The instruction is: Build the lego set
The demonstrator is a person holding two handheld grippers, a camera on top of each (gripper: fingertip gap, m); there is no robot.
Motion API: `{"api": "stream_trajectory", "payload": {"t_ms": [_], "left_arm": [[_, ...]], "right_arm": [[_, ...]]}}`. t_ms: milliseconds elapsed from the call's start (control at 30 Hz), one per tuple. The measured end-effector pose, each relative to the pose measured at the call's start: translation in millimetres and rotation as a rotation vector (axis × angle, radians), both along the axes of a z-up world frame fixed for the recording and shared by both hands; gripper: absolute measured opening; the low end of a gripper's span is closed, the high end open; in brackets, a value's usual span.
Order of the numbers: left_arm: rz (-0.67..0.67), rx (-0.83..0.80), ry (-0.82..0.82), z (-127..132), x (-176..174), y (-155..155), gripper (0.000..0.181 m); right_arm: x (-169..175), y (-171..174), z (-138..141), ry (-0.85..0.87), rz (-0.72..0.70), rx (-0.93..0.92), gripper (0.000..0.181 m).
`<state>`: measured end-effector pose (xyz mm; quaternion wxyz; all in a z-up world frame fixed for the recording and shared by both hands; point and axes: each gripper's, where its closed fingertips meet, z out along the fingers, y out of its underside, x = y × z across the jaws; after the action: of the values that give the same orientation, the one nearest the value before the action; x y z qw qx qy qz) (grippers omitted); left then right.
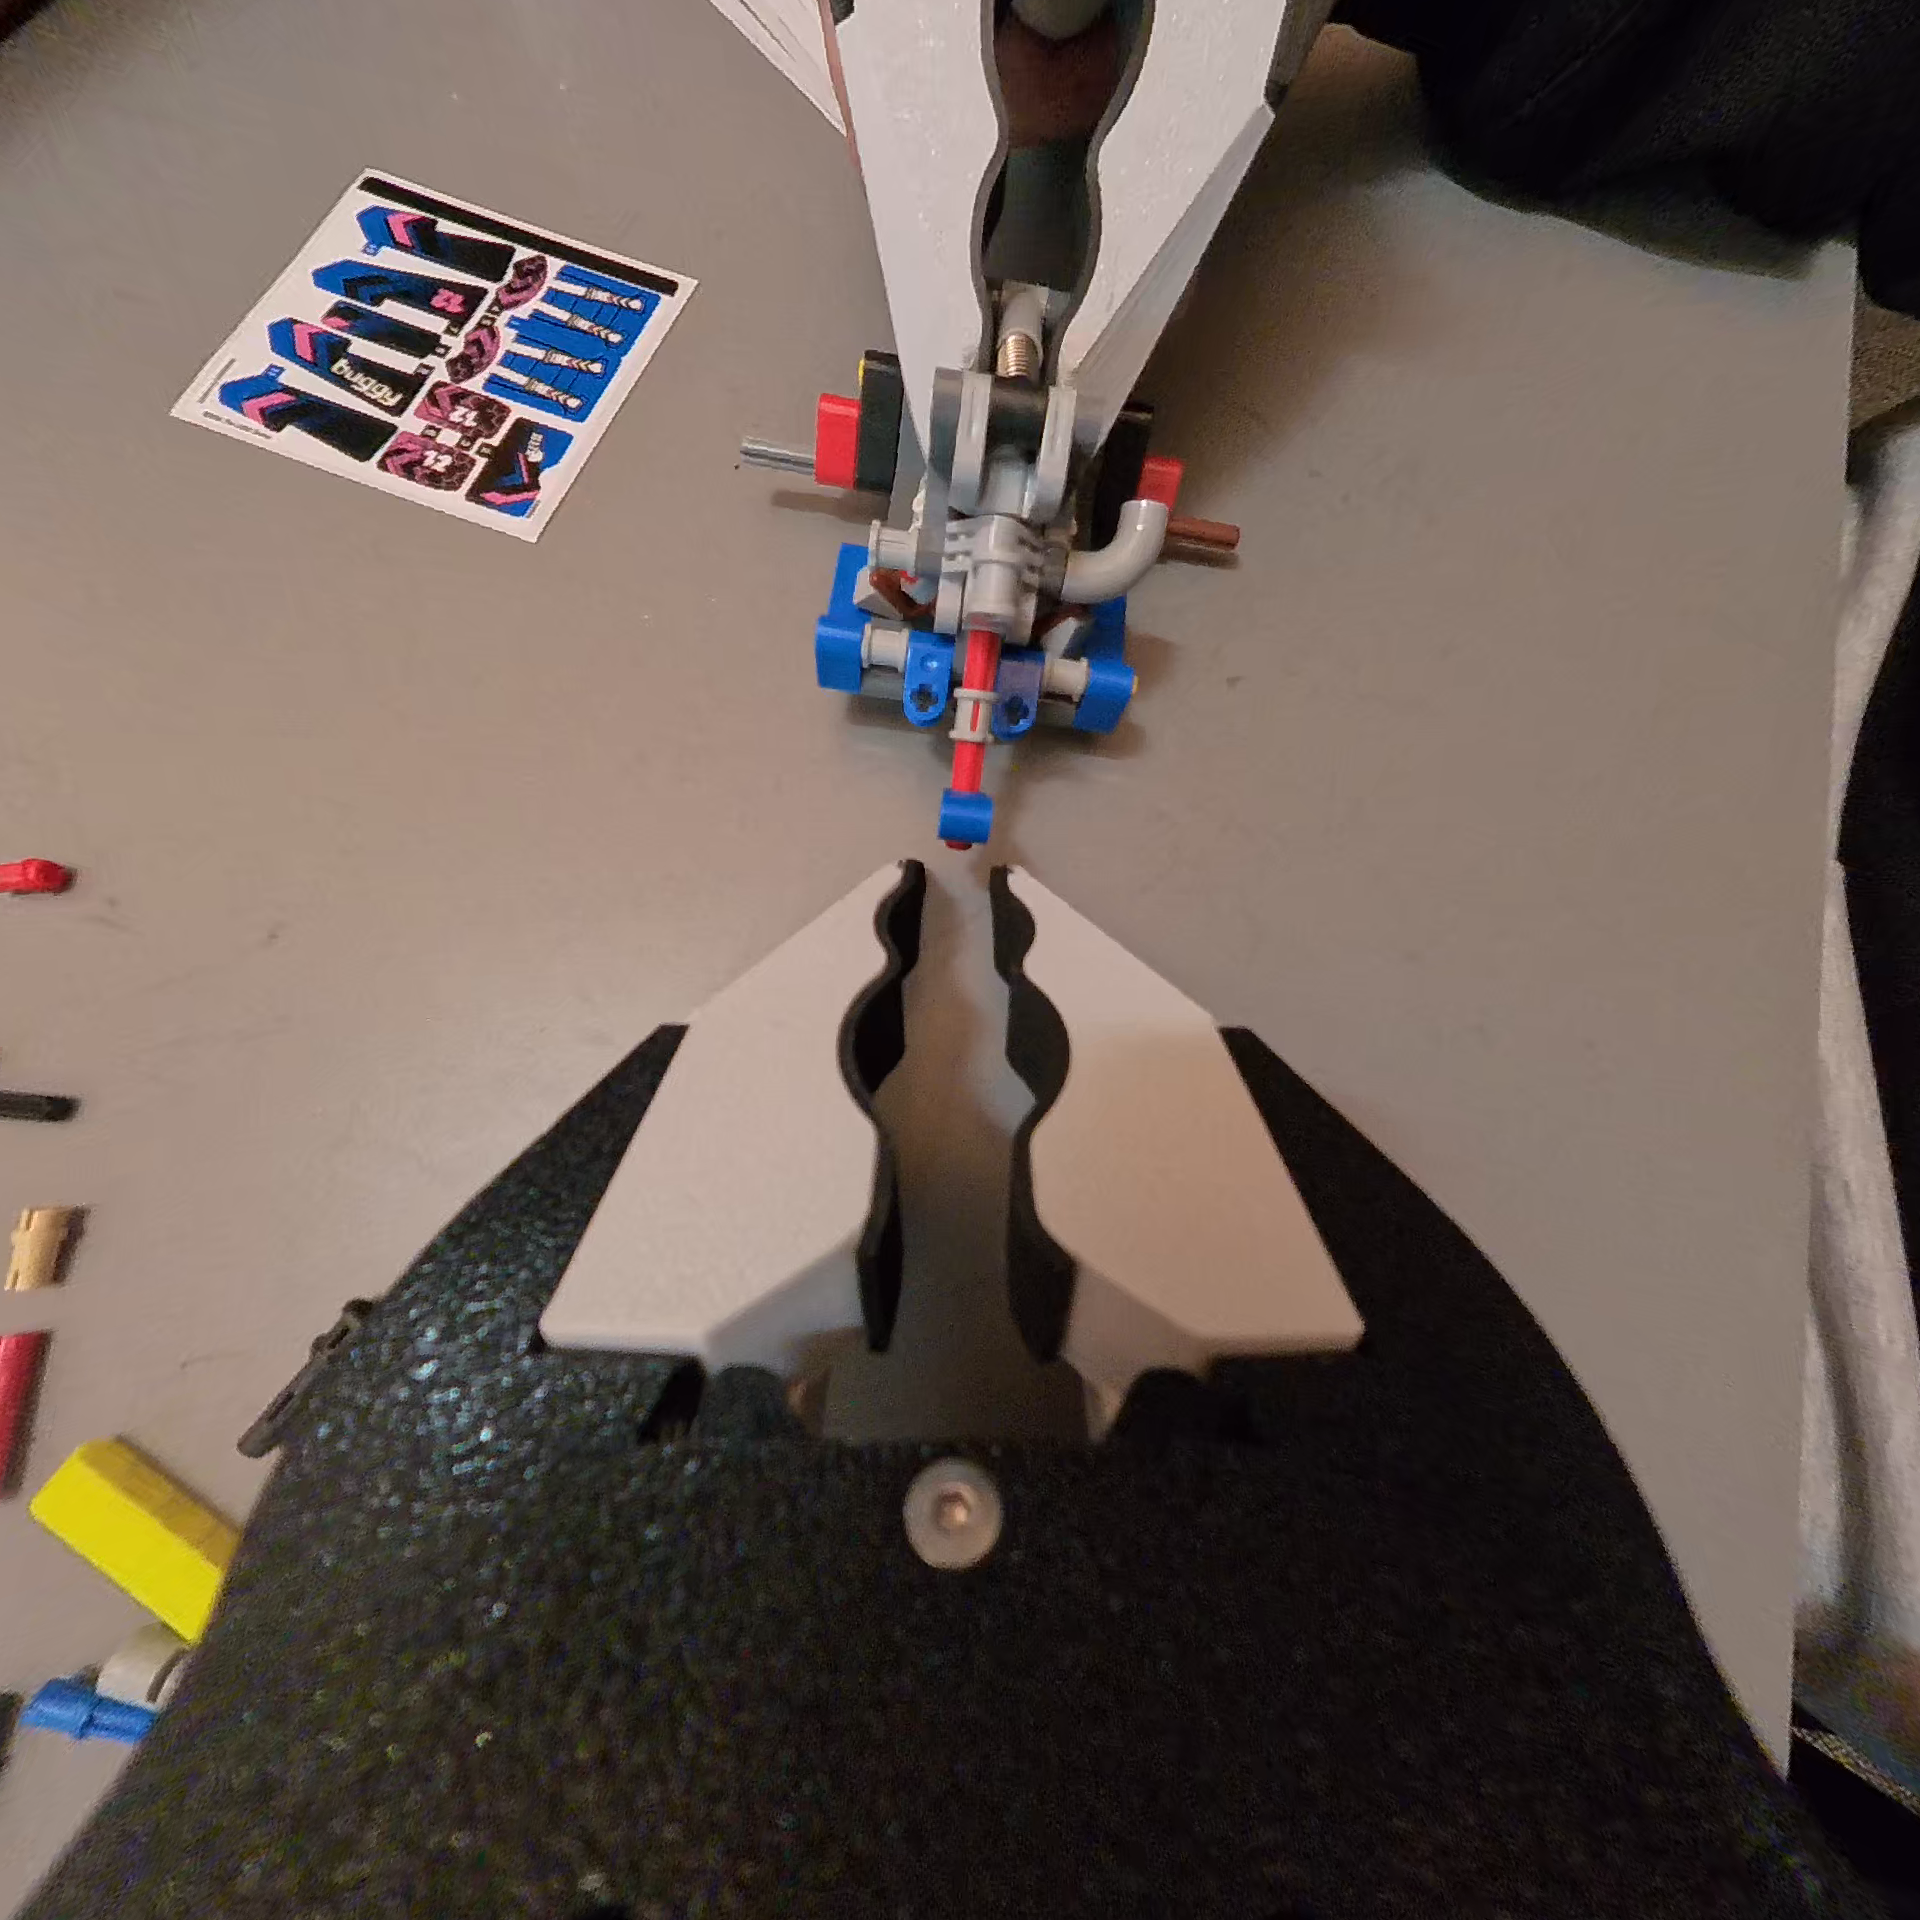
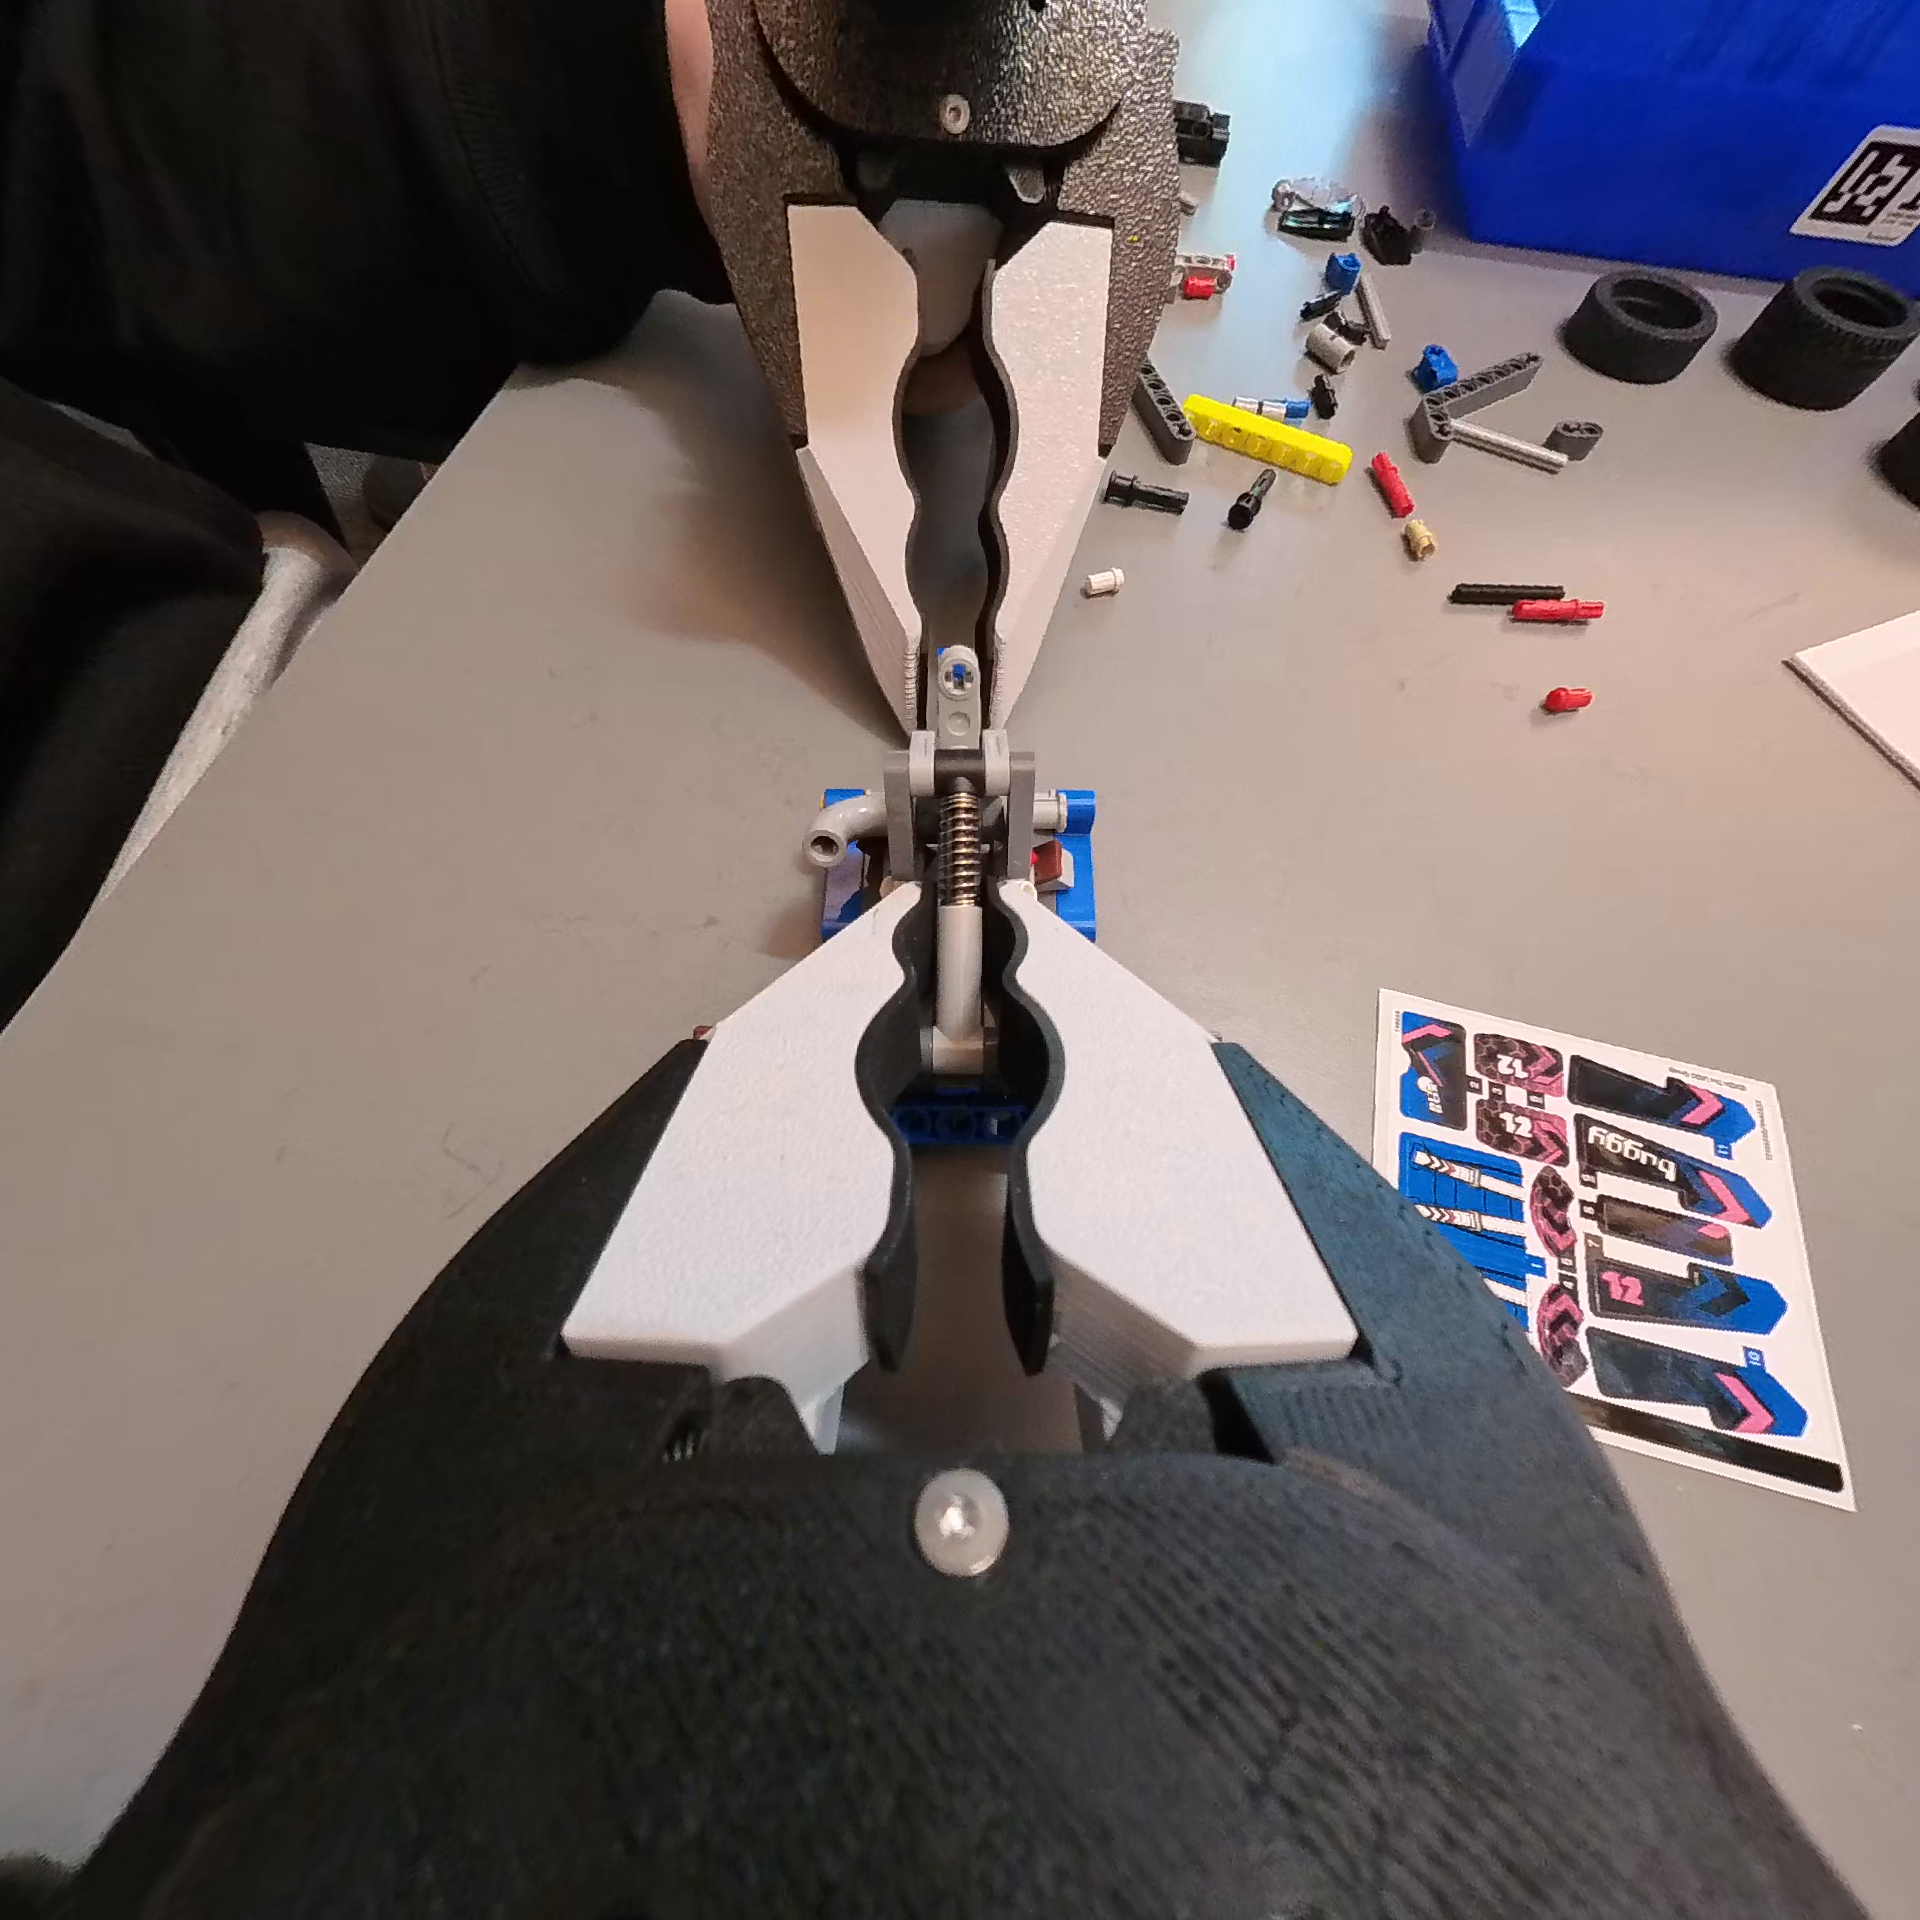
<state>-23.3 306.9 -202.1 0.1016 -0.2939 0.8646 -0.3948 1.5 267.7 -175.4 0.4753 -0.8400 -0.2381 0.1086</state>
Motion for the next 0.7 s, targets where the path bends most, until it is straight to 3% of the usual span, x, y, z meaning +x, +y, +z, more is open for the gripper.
{"api": "stream_trajectory", "payload": {"t_ms": [700], "left_arm": [[-0.014, 0.059, -0.079, 0.7, 4.6, -2.7, 0.009]], "right_arm": [[1.0, -1.0, 0.0, 0.024, -0.002, -0.015, 0.006]]}}
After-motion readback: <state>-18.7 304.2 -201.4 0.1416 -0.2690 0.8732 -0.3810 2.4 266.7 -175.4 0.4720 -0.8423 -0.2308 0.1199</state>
